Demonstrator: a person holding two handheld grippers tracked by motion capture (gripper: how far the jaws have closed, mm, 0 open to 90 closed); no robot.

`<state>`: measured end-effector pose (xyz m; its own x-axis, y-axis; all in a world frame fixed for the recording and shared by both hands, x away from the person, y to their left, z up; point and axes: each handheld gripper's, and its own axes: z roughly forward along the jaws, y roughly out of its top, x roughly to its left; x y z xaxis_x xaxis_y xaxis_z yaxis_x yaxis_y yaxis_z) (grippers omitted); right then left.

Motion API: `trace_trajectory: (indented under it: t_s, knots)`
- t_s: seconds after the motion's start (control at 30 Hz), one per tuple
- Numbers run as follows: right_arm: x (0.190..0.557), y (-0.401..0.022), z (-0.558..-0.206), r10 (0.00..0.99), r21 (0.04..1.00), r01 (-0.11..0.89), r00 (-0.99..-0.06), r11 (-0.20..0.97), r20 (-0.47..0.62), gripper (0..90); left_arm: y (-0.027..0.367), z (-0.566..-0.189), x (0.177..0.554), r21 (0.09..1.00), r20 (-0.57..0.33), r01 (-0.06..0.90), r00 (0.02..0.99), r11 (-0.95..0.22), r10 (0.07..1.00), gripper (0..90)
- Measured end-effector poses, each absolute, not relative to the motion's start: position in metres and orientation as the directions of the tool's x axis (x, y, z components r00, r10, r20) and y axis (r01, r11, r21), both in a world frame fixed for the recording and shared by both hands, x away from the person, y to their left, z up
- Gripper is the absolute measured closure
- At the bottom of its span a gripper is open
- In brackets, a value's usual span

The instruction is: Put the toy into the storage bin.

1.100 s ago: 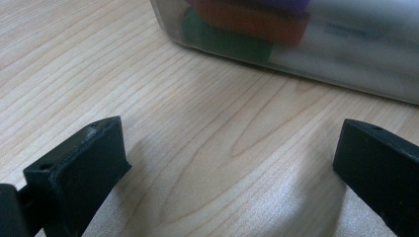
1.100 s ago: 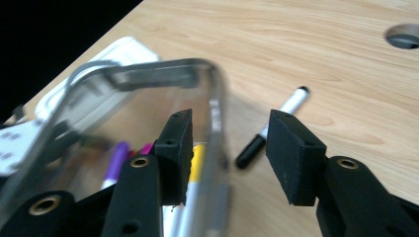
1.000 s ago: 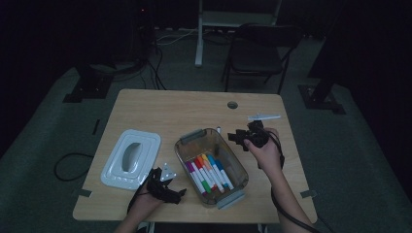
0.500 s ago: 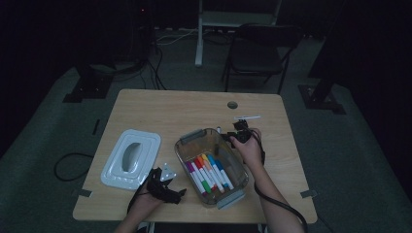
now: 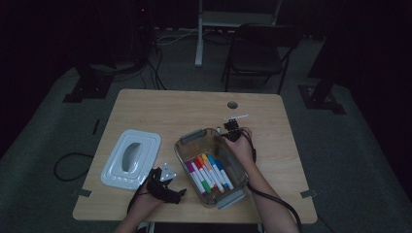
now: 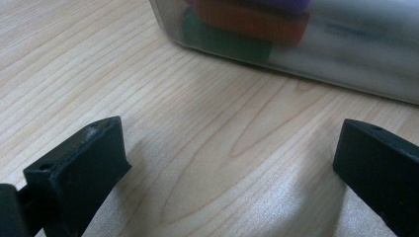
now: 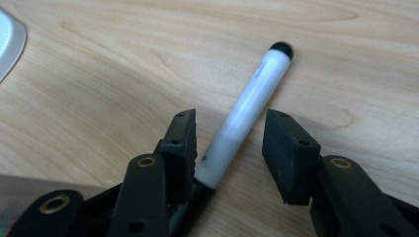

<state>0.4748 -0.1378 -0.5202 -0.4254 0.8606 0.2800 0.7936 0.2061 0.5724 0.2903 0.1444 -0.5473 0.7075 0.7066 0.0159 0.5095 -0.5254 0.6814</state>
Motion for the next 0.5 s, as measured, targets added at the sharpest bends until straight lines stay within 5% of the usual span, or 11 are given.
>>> trace_trajectory:
  t_s: [0.33,0.5]
  knots:
    - [0.473,-0.145,-0.523,0.874,0.541,0.807,-0.419,0.236,0.245,75.8,0.144,-0.547,0.290,0.681,0.016,0.509,0.708,-0.526,0.706,0.5]
    - [0.470,-0.152,-0.523,0.885,0.527,0.829,-0.375,0.187,0.275,76.6,0.144,-0.547,0.290,0.681,0.016,0.509,0.708,-0.526,0.706,0.5]
